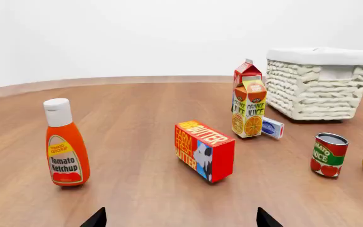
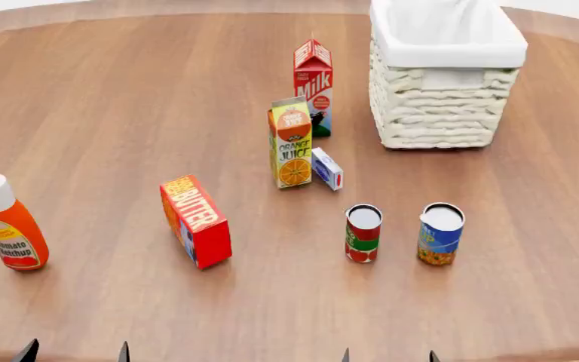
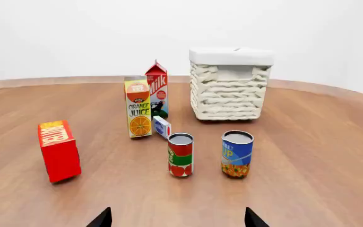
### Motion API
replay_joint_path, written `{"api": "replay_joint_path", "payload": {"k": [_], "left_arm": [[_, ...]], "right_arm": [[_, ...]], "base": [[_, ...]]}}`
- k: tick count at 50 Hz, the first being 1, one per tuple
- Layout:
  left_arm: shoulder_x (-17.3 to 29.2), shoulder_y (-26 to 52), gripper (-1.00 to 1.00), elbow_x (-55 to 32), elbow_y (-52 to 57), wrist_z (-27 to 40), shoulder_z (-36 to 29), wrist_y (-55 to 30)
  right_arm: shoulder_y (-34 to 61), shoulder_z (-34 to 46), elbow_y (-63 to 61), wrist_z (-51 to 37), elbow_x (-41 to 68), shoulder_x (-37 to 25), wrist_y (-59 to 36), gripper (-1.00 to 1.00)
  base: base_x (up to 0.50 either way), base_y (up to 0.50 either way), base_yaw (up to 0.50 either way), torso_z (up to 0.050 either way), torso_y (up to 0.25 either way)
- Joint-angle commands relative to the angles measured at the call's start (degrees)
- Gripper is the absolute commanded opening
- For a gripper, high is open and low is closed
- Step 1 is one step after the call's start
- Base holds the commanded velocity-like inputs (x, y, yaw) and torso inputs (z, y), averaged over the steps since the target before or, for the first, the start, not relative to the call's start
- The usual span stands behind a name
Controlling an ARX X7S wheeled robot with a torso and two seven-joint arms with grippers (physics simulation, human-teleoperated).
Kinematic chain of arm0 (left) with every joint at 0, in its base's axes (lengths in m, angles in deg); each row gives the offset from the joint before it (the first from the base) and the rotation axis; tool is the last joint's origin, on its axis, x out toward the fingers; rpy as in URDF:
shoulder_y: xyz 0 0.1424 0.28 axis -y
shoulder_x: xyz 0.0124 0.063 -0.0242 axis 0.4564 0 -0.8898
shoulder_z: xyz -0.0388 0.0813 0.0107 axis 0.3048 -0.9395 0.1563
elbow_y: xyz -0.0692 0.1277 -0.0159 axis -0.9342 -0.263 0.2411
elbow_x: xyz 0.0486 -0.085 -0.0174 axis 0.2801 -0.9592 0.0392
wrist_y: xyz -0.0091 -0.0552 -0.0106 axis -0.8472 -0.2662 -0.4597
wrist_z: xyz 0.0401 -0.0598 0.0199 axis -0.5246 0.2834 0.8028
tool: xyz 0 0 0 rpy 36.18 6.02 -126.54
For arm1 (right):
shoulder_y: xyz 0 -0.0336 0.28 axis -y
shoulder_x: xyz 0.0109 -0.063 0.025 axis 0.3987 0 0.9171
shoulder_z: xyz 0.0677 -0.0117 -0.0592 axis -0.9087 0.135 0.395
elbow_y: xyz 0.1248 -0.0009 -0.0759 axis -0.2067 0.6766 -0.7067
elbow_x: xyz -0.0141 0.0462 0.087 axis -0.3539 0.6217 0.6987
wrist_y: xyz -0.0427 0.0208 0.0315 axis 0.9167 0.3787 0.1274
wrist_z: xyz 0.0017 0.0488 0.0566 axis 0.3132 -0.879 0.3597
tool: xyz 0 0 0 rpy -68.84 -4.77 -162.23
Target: Pick up the orange juice, and put it in the basket.
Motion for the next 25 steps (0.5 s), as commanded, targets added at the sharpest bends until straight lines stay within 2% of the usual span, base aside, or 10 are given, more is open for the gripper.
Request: {"api": "replay_joint_path", "payload": {"k": [1,25], "left_arm": [[0.9,0.0,1.00,-0.9,0.0,1.0,-1.0,0.0],[3.9,0.2,1.00,-3.9,-0.1,4.5,-4.5,0.2]], "right_arm": [[0.1,5.6,-0.2,-5.6,4.7,-4.7,0.2,1.00],[1.2,8.1,-5.4,-6.7,4.5,-7.5,-3.1,1.00]], "base": [[0.00,0.00,0.00,0.000,0.000],[0.01,0.00,0.00,0.000,0.000]]}}
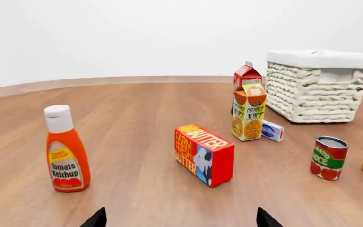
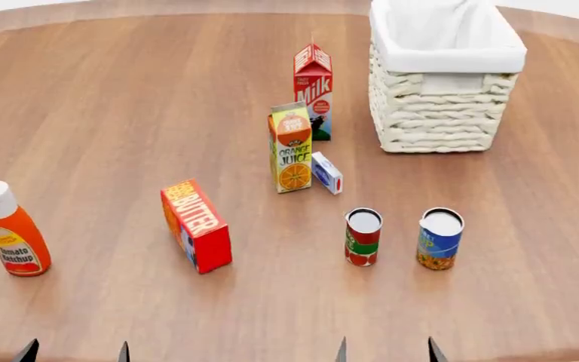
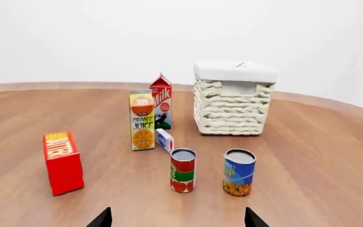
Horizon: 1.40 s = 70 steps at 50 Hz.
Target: Pick up the orange juice, and put it in the basket.
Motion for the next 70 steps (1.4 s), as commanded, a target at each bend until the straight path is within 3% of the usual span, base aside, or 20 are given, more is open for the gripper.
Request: {"api": "replay_joint_path", "payload": {"k": [1,70], "left_arm": [[1.1,0.1,1.00,-1.1,0.0,1.3,-1.3,0.1],[4.8,0.5,1.00,-4.8,-0.2,5.6,-5.7,0.7]], "right_arm": [[0.5,1.5,-2.4,-1.0,0.2,-1.4,-1.4,1.00],[0.7,4.6,-0.9,-4.1,1.8,-3.5,1.5,1.00]], "base": [[0.11,0.00,0.00,0.000,0.000],[0.32,0.00,0.00,0.000,0.000]]}}
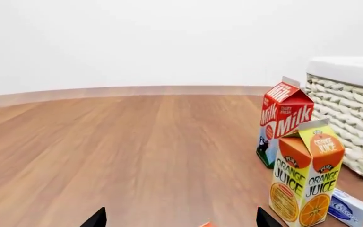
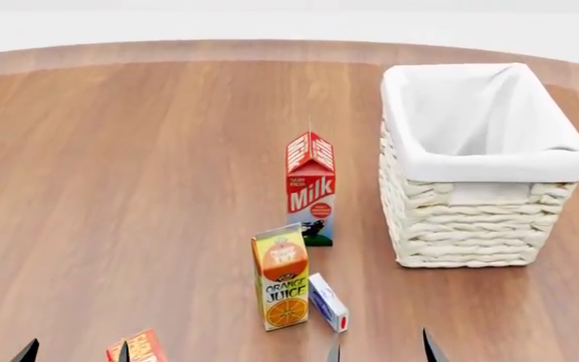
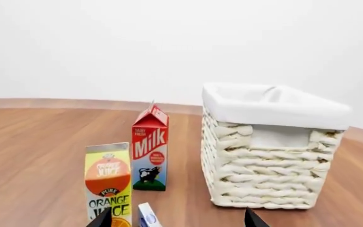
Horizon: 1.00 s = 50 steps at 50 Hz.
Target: Pick up the orange juice, and put it in the basket.
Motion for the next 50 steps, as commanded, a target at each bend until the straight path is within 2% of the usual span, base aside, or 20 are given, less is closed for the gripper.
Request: {"api": "replay_joint_path", "payload": {"k": [1,40,50], "left_arm": [[0.5,0.1,1.00,-0.5,0.0,0.6,-0.6,0.1],[1.8,0.3,1.00,-1.8,-0.1,2.1,-2.2,0.4],[2.1,0.4,1.00,-2.1,-0.2,2.4,-2.5,0.5]], "right_arm": [[0.1,0.3,0.5,-0.7,0.2,-0.2,0.6,1.00],[0.6,2.0,1.1,-2.1,0.4,-1.3,0.4,1.00],[-1.1,2.6,-1.7,-1.9,1.4,-1.7,0.1,1.00]], "base": [[0.35,0.00,0.00,0.000,0.000],[0.34,0.00,0.00,0.000,0.000],[0.15,0.00,0.00,0.000,0.001]]}}
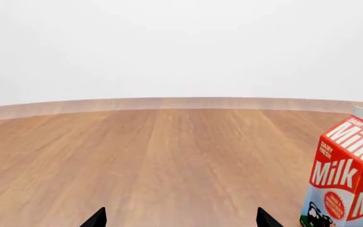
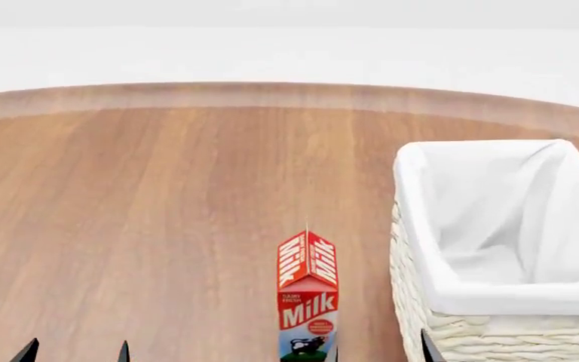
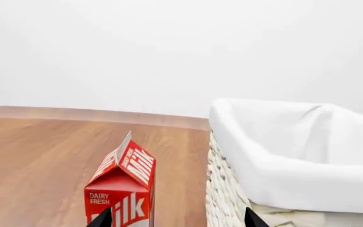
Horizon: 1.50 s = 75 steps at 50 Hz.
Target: Pick up the orange juice, and put it in the basket.
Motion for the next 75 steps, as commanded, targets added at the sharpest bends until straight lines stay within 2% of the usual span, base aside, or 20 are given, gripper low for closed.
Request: {"api": "replay_joint_path", "payload": {"k": [1,15,36,58,75], "left_arm": [[0.3,0.0,1.00,-0.3,0.0,0.4,-0.4,0.1],[0.7,0.1,1.00,-0.7,-0.1,0.9,-0.9,0.2],[1.3,0.2,1.00,-1.3,-0.1,1.5,-1.6,0.4],[1.8,0.3,1.00,-1.8,-0.2,2.1,-2.2,0.5],[2.1,0.4,1.00,-2.2,-0.2,2.5,-2.7,0.7]], "right_arm": [[-2.1,0.7,-3.6,0.5,1.8,-0.6,-1.2,1.00],[-9.9,5.4,-10.7,-1.5,-4.2,-3.0,1.0,1.00],[-14.0,9.8,-11.8,0.0,-6.0,-4.9,5.0,1.00],[-14.6,12.7,-5.8,-0.2,-7.4,-4.5,8.9,1.00],[-10.1,13.8,3.0,-1.2,-7.6,-1.8,10.9,1.00]], "base": [[0.00,0.00,0.00,0.000,0.000],[0.00,0.00,0.00,0.000,0.000],[0.00,0.00,0.00,0.000,0.000],[0.00,0.00,0.00,0.000,0.000],[0.00,0.00,0.00,0.000,0.000]]}}
